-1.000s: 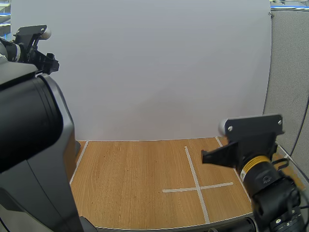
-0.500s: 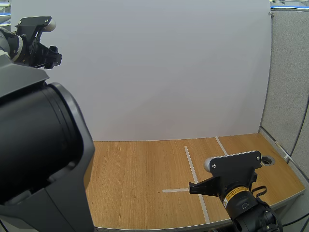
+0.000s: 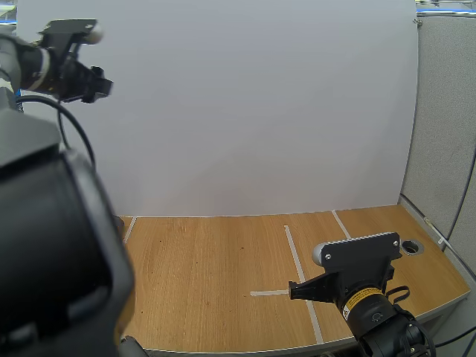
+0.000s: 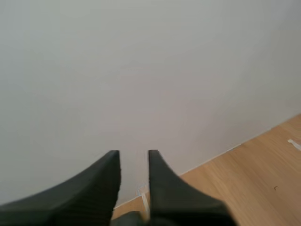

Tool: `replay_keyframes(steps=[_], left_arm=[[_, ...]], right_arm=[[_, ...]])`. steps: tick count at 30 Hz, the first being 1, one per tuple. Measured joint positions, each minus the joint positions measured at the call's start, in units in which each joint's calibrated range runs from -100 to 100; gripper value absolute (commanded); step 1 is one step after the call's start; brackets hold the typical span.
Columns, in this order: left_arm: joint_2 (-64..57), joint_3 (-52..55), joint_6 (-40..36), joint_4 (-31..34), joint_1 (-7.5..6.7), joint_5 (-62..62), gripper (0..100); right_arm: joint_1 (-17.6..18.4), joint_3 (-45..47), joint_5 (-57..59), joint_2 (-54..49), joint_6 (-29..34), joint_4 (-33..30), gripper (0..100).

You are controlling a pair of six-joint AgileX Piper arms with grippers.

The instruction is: Fold the towel

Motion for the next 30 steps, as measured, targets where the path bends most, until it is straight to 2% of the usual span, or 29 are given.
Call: replay_keyframes(steps=[1,5,12,13,14,15,16,18,20,27,30], left_arm=[[-2.69,1.68,-1.82,5.22,-4.21,-3.99,0],[-9.51,6.97,-7.91,12.8,-12.92,-17.11,0],[-16.53,16.29,-14.15,18.15,-19.24,-32.44,0],[-18.36,19.1,-14.85,18.55,-20.2,-36.5,0],[-22.09,24.91,-15.57,19.15,-21.59,-44.67,0],[-27.01,32.7,-16.26,19.46,-22.41,-54.08,0],[-28.2,34.05,-16.62,19.46,-22.48,-55.74,0],[-32.84,42.85,-19.43,19.46,-22.59,-67.82,0],[-35.42,47.23,-21.07,19.46,-22.59,-71.95,0],[-43.37,54.92,-22.62,19.46,-22.59,-71.94,0],[-54.03,59.09,-22.94,19.46,-22.67,-70.5,0]], right_arm=[[0.0,0.0,0.0,0.0,0.0,0.0,0],[0.0,0.09,0.0,0.0,0.0,0.0,0],[0.0,0.09,-0.14,-0.04,0.0,0.0,0],[0.0,0.09,-0.14,-0.04,0.0,0.0,0],[0.0,0.09,-0.19,-0.04,0.0,0.0,0],[0.0,0.09,-0.19,-0.04,0.0,0.0,0],[0.0,0.09,-0.39,-0.04,0.0,0.0,0],[0.0,0.09,-0.39,-0.04,0.0,0.0,0],[0.0,0.09,-0.39,-0.04,0.0,0.0,0],[0.0,0.09,-0.43,-0.04,0.0,0.0,0],[0.0,0.09,-0.58,-0.04,0.0,0.0,0]])
